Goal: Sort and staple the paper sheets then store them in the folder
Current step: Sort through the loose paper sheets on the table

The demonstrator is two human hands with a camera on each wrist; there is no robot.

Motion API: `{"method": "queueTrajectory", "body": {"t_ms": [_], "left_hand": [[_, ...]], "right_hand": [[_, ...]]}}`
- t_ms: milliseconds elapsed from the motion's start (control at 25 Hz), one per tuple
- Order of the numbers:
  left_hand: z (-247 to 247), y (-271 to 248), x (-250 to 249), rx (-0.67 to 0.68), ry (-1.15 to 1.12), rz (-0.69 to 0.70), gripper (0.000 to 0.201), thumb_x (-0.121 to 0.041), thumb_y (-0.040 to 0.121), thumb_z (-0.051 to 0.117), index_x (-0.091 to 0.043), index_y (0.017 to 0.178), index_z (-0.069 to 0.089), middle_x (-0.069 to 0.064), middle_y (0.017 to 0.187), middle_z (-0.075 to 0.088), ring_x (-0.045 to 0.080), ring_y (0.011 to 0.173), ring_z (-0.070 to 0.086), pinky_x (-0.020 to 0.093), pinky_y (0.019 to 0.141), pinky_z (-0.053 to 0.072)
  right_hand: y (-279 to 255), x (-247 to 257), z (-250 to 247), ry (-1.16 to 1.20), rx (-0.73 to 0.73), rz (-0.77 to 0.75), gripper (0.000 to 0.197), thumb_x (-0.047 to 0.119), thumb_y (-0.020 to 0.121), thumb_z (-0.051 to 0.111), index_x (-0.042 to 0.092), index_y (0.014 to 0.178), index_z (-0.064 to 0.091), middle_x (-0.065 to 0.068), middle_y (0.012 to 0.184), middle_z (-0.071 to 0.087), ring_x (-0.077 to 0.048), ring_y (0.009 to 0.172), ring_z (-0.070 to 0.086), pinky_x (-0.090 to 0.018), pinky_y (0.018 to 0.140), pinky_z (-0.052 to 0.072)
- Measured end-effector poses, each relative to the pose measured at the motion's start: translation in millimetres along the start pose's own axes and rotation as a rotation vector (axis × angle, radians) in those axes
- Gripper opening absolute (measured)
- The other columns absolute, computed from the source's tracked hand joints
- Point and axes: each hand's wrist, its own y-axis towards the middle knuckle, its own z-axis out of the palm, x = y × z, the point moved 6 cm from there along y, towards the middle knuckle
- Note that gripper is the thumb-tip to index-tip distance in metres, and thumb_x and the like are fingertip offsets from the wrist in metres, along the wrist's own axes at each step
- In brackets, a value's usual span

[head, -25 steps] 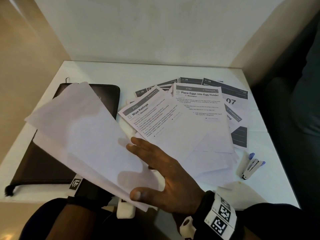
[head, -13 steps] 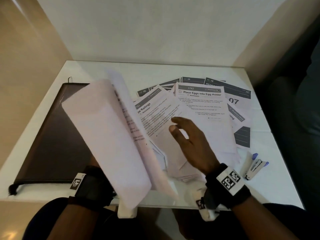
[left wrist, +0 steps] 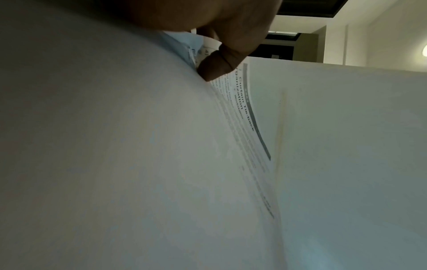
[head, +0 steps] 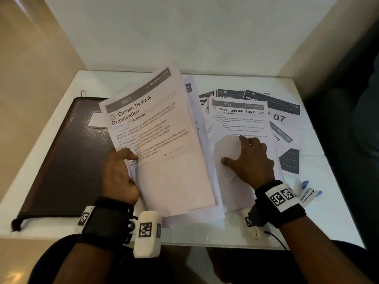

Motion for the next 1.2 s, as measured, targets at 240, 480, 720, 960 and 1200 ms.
{"method": "queueTrajectory", "body": {"t_ms": [240, 480, 720, 960, 1200], "left_hand": [[4, -1, 4, 0.074, -0.139, -0.043, 0.087, -0.004, 0.067, 0.060, -0.014, 0.153, 0.047, 0.008, 0.157, 0.047, 0.026, 0.143, 0.047, 0.043, 0.113, 0.045], [13, -7, 1, 0.137, -0.115, -0.048, 0.037, -0.015, 0.074, 0.060, -0.008, 0.109, 0.065, 0.001, 0.090, 0.074, 0.018, 0.081, 0.073, 0.034, 0.078, 0.063], [12, -11, 1, 0.125, -0.113, -0.052, 0.100, -0.018, 0.041, 0.079, -0.011, 0.139, 0.061, 0.004, 0.123, 0.069, 0.022, 0.107, 0.069, 0.041, 0.105, 0.051], [10, -13, 1, 0.045, -0.120, -0.028, 0.076, -0.011, 0.079, 0.055, -0.012, 0.154, 0.045, 0.010, 0.156, 0.048, 0.031, 0.145, 0.044, 0.049, 0.121, 0.034], [9, -18, 3, 0.020, 0.009, -0.061, 0.050, -0.015, 0.079, 0.049, -0.014, 0.129, 0.055, 0.010, 0.120, 0.059, 0.027, 0.106, 0.061, 0.044, 0.106, 0.046]], "right_hand": [[0, 4, -15, 0.318, -0.074, -0.040, 0.037, 0.035, 0.092, 0.069, 0.020, 0.126, 0.066, -0.005, 0.114, 0.069, -0.027, 0.109, 0.062, -0.034, 0.086, 0.048], [-22, 15, -28, 0.684, -0.141, -0.143, 0.020, 0.014, 0.094, 0.062, 0.021, 0.109, 0.074, 0.009, 0.101, 0.075, -0.011, 0.095, 0.069, -0.042, 0.088, 0.058], [-102, 49, -40, 0.697, -0.433, -0.494, 0.030, 0.012, 0.098, 0.061, 0.014, 0.126, 0.071, 0.007, 0.117, 0.073, 0.013, 0.105, 0.063, -0.009, 0.093, 0.048], [-168, 76, -54, 0.641, -0.607, -0.694, 0.036, 0.001, 0.092, 0.066, 0.002, 0.128, 0.067, -0.003, 0.121, 0.073, -0.005, 0.102, 0.070, -0.010, 0.087, 0.051], [-190, 92, -73, 0.626, -0.611, -0.772, 0.030, 0.018, 0.101, 0.058, 0.004, 0.126, 0.068, -0.002, 0.131, 0.066, -0.005, 0.107, 0.069, -0.008, 0.083, 0.051]]}}
